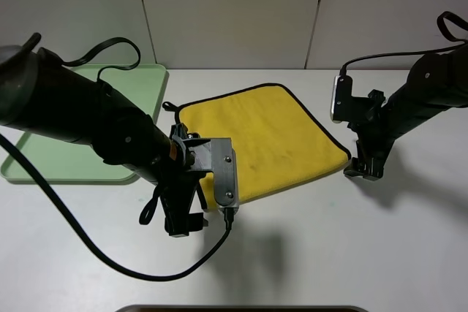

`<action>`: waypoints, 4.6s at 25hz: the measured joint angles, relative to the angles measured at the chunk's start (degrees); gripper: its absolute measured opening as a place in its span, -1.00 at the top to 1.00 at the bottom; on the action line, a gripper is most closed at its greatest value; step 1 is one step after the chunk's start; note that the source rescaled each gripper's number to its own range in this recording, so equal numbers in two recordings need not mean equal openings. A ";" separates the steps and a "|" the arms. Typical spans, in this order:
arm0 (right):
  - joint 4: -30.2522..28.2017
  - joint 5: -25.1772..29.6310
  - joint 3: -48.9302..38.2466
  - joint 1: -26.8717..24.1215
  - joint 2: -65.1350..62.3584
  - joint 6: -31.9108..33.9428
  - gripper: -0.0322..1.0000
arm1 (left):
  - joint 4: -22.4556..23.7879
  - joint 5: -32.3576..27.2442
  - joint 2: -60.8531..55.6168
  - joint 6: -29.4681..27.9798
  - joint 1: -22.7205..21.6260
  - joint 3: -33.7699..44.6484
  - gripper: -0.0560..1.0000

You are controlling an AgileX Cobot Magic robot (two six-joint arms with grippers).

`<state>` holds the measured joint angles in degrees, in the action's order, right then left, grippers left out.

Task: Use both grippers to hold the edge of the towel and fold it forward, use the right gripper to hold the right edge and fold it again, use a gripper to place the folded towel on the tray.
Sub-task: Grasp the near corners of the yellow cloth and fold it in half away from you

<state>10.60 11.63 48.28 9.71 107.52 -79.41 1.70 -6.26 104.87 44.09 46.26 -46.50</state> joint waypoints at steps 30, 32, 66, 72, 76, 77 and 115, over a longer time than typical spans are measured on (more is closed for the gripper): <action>-3.21 0.30 0.99 5.82 2.23 4.10 -1.00 | 0.00 -0.40 0.00 -1.90 0.00 0.00 -0.97; -3.48 0.41 1.02 5.82 2.23 4.63 -1.00 | 0.00 -0.40 0.00 -1.90 0.00 0.00 -0.97; -4.39 0.80 1.02 5.63 2.23 9.00 -0.97 | 0.14 3.53 0.00 -1.72 0.00 0.00 -0.96; -4.43 0.80 1.02 5.63 2.23 9.00 -0.97 | 3.61 4.13 1.21 -1.53 0.00 0.00 -0.96; -4.43 0.80 1.02 5.63 2.23 9.05 -0.97 | 4.64 5.21 2.69 -1.47 0.00 0.00 -0.96; -4.43 0.80 1.02 5.63 2.23 9.05 -0.97 | 4.64 5.64 2.86 -1.40 0.00 0.00 -0.96; -4.45 0.80 1.02 5.63 2.23 9.05 -0.97 | 4.46 8.05 7.03 1.14 0.21 -0.52 0.50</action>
<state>6.16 12.43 49.29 15.34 109.74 -70.36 6.15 1.78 111.90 45.23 46.47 -47.02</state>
